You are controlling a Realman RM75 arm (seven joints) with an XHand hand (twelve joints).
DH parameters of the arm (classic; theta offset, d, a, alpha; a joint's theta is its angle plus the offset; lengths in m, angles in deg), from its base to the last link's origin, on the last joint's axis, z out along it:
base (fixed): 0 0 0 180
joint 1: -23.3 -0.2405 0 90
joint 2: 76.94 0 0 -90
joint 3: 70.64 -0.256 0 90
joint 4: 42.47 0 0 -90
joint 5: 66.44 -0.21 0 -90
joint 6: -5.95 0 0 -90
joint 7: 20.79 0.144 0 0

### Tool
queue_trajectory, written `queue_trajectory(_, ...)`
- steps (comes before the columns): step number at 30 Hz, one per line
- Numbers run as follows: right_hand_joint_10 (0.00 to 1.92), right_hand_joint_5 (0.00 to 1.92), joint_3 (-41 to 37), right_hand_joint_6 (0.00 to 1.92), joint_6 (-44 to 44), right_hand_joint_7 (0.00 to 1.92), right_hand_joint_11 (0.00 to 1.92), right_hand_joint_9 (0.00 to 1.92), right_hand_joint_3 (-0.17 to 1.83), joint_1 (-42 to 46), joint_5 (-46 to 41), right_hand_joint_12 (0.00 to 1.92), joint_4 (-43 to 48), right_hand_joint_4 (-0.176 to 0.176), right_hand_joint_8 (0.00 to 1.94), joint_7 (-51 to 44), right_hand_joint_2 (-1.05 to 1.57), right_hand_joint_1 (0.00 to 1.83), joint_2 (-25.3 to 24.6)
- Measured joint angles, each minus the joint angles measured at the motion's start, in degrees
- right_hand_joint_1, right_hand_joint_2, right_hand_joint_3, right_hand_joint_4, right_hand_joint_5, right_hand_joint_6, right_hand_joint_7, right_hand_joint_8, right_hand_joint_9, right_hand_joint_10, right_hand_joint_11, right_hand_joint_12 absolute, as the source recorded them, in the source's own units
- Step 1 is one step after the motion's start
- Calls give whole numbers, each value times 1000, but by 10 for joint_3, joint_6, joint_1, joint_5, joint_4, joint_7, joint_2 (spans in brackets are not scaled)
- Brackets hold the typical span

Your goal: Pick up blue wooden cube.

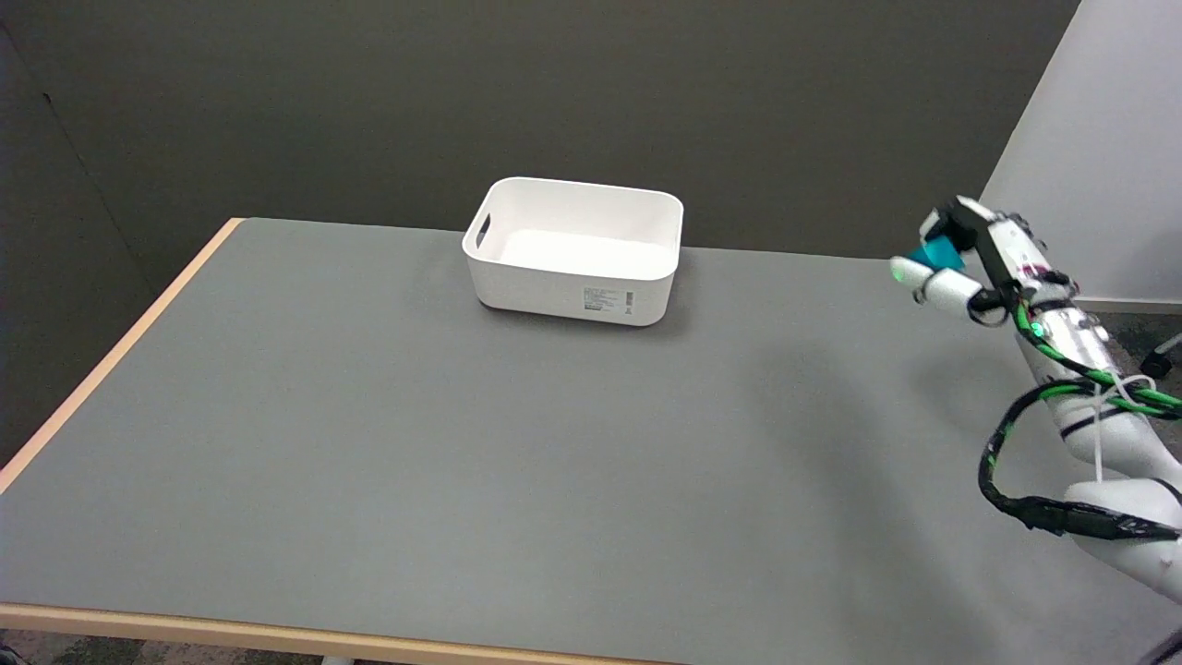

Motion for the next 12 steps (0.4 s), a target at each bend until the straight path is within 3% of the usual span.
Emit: queue_trajectory(12,1921,351,115,1723,-71,606,-1,468,155,-72,1,1921,-72,-133,1858,67,1356,1059,21)
